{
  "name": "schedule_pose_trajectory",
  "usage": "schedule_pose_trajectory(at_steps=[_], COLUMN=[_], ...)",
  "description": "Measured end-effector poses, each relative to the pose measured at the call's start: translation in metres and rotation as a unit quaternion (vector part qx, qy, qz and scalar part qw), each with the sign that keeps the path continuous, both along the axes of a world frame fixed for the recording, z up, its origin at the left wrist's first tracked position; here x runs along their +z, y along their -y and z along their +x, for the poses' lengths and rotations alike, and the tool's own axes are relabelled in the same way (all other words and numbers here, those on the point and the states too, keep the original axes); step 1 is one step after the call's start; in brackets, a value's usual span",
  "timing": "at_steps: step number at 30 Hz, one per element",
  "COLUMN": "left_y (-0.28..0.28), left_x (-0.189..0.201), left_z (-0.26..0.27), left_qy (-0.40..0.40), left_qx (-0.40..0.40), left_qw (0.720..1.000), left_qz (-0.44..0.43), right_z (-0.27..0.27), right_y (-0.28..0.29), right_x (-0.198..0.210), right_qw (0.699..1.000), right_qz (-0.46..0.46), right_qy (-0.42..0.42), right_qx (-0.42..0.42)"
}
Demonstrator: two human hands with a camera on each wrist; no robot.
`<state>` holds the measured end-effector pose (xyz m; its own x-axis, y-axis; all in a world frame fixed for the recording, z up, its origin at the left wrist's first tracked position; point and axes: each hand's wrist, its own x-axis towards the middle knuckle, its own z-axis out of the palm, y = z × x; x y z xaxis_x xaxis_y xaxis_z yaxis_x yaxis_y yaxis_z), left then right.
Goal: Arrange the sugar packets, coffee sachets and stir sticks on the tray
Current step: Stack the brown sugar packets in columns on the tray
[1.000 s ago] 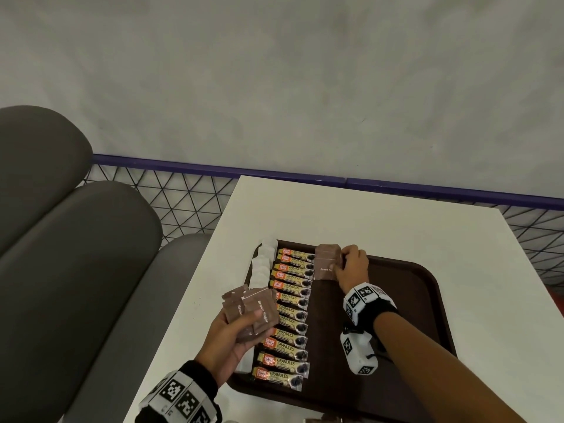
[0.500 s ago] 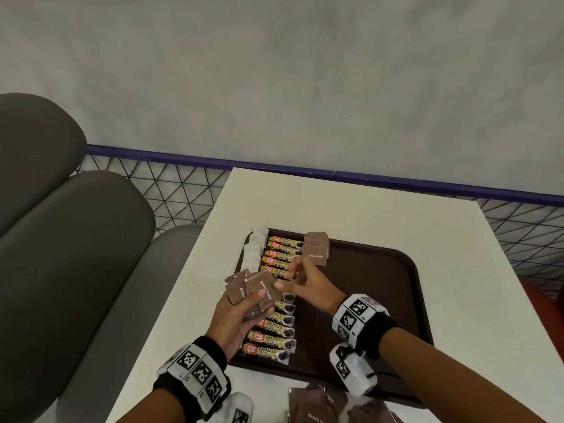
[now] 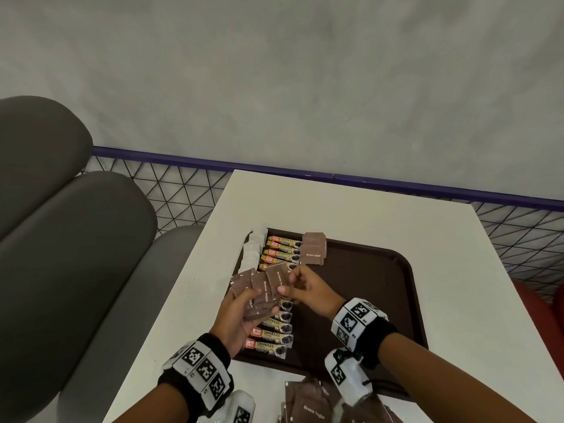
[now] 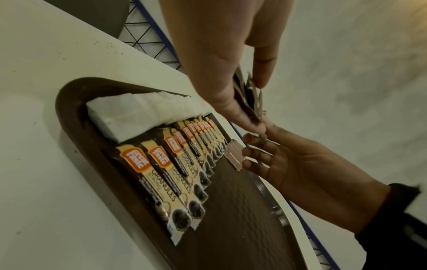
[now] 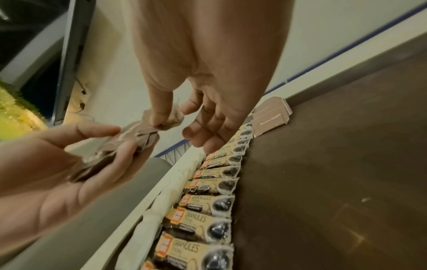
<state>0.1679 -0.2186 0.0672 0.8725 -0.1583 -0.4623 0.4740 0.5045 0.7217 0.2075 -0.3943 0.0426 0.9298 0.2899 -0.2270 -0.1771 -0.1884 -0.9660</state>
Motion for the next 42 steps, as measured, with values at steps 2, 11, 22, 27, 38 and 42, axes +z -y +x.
schedule_pose_trajectory(at_steps=[2, 11, 22, 27, 38, 42], left_y=[0.001, -0.015, -0.038, -0.040, -0.036, -0.035], left_x=[-0.001, -0.013, -0.019, -0.020, -0.014, -0.014], left_z=[-0.001, 0.000, 0.009, 0.010, 0.008, 0.009], left_qy=[0.004, -0.018, -0.020, -0.033, -0.016, -0.021], left_qx=[-0.004, 0.002, 0.014, 0.018, -0.007, -0.003], left_qw=[1.000, 1.000, 0.999, 0.999, 0.999, 0.999], left_qz=[0.003, 0.019, 0.023, 0.018, 0.029, 0.035], right_z=[0.001, 0.031, 0.061, 0.064, 0.068, 0.069], right_y=[0.002, 0.037, 0.046, 0.044, 0.040, 0.038], right_x=[0.000, -0.003, -0.032, -0.031, -0.030, -0.031], right_qw=[0.999, 0.981, 0.938, 0.934, 0.926, 0.918], right_qz=[0.025, -0.057, -0.236, -0.254, -0.283, -0.299], right_qy=[-0.015, 0.008, 0.010, 0.011, 0.003, 0.010], right_qx=[-0.016, -0.186, -0.252, -0.250, -0.251, -0.260])
